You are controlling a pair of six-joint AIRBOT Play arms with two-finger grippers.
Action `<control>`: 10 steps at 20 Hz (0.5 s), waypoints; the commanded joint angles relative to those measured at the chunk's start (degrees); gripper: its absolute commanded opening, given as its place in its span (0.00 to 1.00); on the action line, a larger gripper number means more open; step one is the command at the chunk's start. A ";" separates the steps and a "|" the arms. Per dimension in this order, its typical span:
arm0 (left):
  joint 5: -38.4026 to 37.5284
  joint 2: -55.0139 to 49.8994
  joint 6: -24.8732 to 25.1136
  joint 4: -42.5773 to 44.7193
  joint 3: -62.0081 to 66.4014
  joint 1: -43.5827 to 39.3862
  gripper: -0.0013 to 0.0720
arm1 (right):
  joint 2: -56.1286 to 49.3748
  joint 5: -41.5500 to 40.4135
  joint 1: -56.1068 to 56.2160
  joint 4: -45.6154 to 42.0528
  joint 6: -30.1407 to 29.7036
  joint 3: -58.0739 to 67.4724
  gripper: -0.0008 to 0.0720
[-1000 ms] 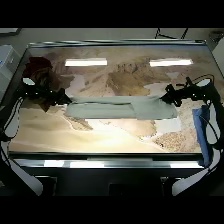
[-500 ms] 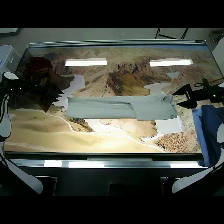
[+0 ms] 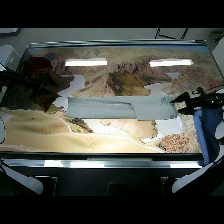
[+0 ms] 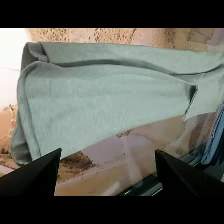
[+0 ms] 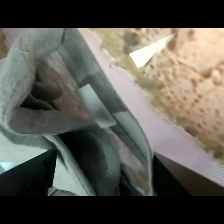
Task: Fold the clothes and pants, and hang the long-sleeved shirts on hangers.
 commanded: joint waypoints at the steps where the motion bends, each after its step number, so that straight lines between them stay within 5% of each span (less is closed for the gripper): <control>1: -0.13 1.16 -0.48 0.00 0.07 -2.60 0.99 | -1.79 4.07 0.24 3.74 -7.67 -0.07 1.00; 6: -0.11 1.22 -0.46 0.00 0.07 -5.57 0.99 | -1.81 4.92 0.70 3.63 -9.31 -0.07 0.99; 9: -0.09 1.22 -0.42 0.02 0.07 -7.17 0.99 | -1.81 2.45 3.50 2.67 -8.85 -0.07 0.92; 10: -0.09 1.22 -0.42 0.02 0.07 -7.74 0.99 | -1.79 1.33 4.57 2.49 -7.82 -0.07 0.83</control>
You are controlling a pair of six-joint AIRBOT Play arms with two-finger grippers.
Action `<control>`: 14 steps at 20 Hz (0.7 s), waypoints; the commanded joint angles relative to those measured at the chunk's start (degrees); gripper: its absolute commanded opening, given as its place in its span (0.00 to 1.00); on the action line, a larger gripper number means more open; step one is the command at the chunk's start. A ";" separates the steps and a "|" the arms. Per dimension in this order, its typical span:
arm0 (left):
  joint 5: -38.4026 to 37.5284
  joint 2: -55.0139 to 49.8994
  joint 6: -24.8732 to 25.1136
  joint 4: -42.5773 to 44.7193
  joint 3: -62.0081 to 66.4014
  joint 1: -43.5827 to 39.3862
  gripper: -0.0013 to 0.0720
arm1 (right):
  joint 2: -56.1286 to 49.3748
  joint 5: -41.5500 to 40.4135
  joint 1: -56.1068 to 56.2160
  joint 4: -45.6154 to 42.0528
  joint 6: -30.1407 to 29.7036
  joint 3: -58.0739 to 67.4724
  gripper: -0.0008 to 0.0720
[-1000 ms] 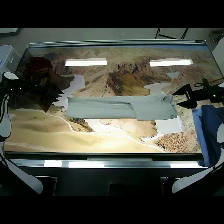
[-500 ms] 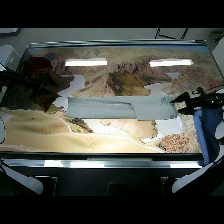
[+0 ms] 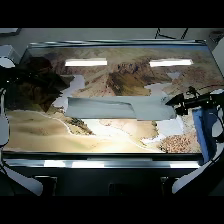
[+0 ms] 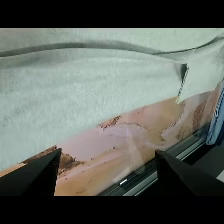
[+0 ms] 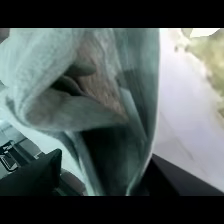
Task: Fold the clothes and pants, and hang the long-sleeved shirts on hangers.
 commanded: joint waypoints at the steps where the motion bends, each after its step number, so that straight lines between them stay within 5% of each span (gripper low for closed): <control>1: 0.07 0.07 0.02 0.00 0.07 -2.10 0.99 | 0.11 -3.50 3.23 -0.33 1.22 0.02 0.72; 3: 1.16 0.07 1.11 0.02 0.04 -3.43 0.99 | 1.51 -3.56 5.05 -1.46 3.26 0.02 0.10; 5: 4.26 -0.07 2.62 0.04 0.04 -5.53 0.95 | 4.68 -2.67 6.86 -3.80 3.65 0.04 0.08; 7: 8.76 -0.52 3.69 0.04 -0.02 -8.98 0.27 | 9.31 -2.12 9.38 -6.78 3.98 0.02 0.08; 8: 11.72 -0.83 3.74 0.02 -0.50 -11.47 0.05 | 11.76 -2.14 10.80 -7.93 5.01 0.02 0.08; 14: 21.16 -7.45 3.39 0.00 -2.58 -28.48 0.05 | 28.44 -0.07 20.09 -11.67 12.94 0.02 0.08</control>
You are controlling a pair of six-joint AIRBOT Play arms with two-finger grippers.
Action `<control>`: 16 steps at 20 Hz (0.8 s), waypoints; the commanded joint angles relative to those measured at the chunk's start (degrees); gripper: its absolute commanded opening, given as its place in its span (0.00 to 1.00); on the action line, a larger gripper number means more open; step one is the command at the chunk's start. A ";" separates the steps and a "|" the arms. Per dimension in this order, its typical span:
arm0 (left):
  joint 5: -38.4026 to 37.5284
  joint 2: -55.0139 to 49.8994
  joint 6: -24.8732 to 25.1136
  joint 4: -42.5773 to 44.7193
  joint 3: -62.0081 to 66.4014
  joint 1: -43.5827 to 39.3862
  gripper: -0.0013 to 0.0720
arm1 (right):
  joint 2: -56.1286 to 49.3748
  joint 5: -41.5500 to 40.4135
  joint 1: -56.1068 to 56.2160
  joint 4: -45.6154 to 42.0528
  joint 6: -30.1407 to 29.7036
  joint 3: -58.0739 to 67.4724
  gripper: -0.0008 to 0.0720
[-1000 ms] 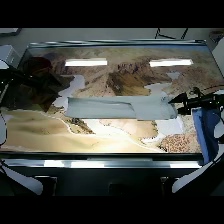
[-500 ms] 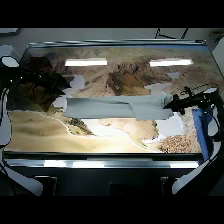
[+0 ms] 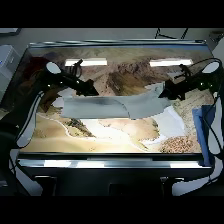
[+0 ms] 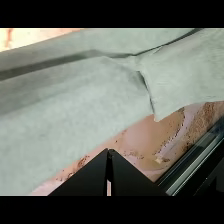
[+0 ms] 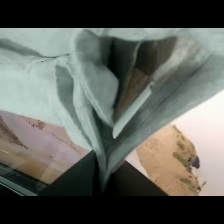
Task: Fold the clothes and pants, and hang the long-sleeved shirts on hangers.
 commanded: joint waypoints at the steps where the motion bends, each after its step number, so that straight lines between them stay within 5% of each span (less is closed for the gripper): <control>1: 4.13 -4.68 -0.59 0.04 -0.46 -9.46 0.05 | 10.05 1.53 5.33 -1.92 5.14 0.07 0.08; 8: 10.23 -12.33 -12.59 -2.99 -0.44 -22.05 0.05 | 23.47 1.95 13.62 -2.69 12.09 0.07 0.08; 16: 31.15 -14.82 -13.99 -23.52 -0.42 -32.24 0.05 | 24.17 1.66 16.15 -4.57 14.16 0.07 0.08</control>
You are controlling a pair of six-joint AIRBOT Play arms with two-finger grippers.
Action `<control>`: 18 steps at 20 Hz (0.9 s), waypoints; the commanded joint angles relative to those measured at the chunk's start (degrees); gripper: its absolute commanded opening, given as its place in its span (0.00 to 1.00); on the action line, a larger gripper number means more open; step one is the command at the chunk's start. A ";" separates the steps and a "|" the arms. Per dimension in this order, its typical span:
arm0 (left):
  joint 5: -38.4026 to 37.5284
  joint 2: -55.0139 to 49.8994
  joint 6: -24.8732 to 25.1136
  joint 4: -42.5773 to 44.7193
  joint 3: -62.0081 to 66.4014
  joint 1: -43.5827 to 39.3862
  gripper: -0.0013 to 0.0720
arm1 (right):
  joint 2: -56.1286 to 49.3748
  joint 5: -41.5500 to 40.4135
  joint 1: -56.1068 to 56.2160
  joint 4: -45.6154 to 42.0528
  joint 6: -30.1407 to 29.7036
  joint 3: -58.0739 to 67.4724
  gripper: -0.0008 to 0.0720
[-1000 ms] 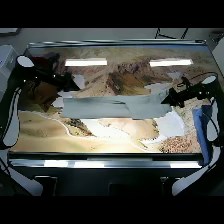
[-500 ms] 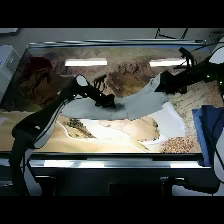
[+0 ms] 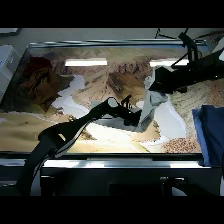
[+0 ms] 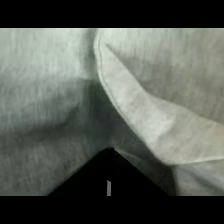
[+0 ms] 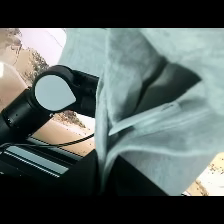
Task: Fold the clothes and pants, and hang the long-sleeved shirts on hangers.
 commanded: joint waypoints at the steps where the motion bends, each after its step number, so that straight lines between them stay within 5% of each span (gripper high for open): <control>1: 7.32 -0.33 -0.68 -3.89 0.02 -1.09 0.05 | -0.79 -1.49 0.52 -0.35 0.79 0.07 0.08; 6: -2.80 7.69 -1.62 20.28 0.02 11.17 0.04 | -7.32 -6.58 0.85 14.78 -3.28 0.07 0.08; 9: -7.80 16.33 -1.55 31.08 0.02 22.36 0.04 | -13.16 -10.47 4.44 16.59 -4.11 0.07 0.08; 17: -9.22 38.23 2.60 33.20 0.00 40.79 0.05 | -34.36 -29.22 22.05 26.12 -3.72 0.07 0.08; 18: -9.22 39.78 3.23 33.20 0.00 41.09 0.05 | -36.65 -31.93 23.71 28.04 -3.45 0.07 0.22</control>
